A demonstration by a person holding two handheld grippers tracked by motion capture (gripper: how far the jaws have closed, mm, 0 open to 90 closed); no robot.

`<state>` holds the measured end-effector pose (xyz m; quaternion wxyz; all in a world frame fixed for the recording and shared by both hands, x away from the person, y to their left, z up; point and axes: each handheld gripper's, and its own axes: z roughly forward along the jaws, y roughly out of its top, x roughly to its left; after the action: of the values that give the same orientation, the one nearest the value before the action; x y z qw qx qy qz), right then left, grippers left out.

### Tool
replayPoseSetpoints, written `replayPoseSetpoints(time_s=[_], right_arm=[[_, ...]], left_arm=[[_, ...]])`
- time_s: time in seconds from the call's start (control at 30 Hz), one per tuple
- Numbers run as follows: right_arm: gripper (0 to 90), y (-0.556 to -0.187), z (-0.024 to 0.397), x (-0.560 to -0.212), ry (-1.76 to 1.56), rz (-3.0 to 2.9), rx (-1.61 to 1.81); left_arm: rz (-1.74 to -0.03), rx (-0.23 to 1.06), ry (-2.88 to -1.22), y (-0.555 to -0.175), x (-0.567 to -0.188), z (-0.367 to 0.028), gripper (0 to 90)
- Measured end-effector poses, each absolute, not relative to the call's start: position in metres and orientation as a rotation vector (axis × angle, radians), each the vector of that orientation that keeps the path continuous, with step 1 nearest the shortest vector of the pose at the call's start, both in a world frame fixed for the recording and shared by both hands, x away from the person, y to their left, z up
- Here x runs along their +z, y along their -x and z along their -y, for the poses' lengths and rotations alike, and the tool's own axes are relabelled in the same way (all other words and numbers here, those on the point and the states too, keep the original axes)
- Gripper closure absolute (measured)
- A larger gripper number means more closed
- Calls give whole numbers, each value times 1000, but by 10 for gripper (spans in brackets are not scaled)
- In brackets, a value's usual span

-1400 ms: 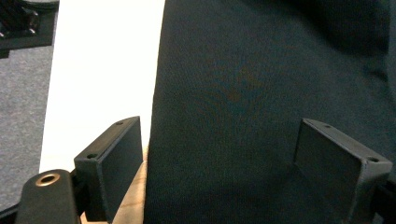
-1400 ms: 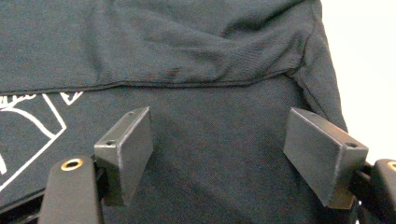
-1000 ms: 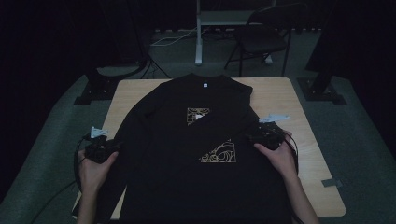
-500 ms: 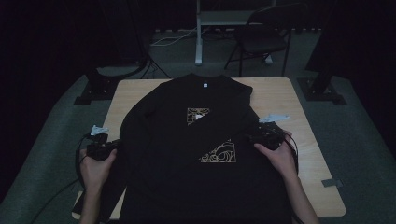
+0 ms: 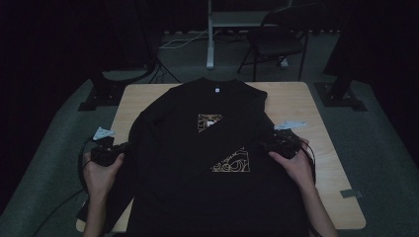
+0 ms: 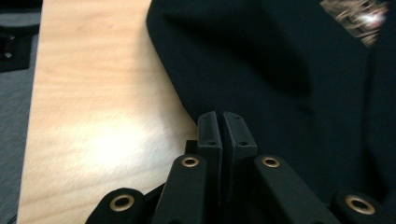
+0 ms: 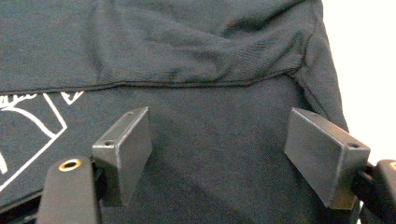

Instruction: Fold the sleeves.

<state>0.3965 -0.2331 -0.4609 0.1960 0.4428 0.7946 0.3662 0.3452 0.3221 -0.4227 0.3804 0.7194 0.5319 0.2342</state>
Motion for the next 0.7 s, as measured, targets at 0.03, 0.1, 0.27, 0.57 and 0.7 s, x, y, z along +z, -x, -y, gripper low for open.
replayPoseSetpoints(time_s=[0.03,0.1,0.27,0.57,0.7], right_arm=[[230,-396,233,-461,-1240,-2226,1026],[230,-396,233,-461,-1240,-2226,1026],[230,-397,233,-461,-1240,-2226,1027],[230,-397,233,-461,-1241,-2227,1028],[229,-397,234,-461,-1246,-2226,1034]], left_arm=[[-1350,602,-1832,-345,-419,-321,874],[-1329,610,-1822,-345,-413,-318,874],[-1285,628,-1795,-345,-398,-309,874],[-1172,619,-1758,-352,-373,-282,874],[-1128,601,-1767,-359,-366,-262,874]])
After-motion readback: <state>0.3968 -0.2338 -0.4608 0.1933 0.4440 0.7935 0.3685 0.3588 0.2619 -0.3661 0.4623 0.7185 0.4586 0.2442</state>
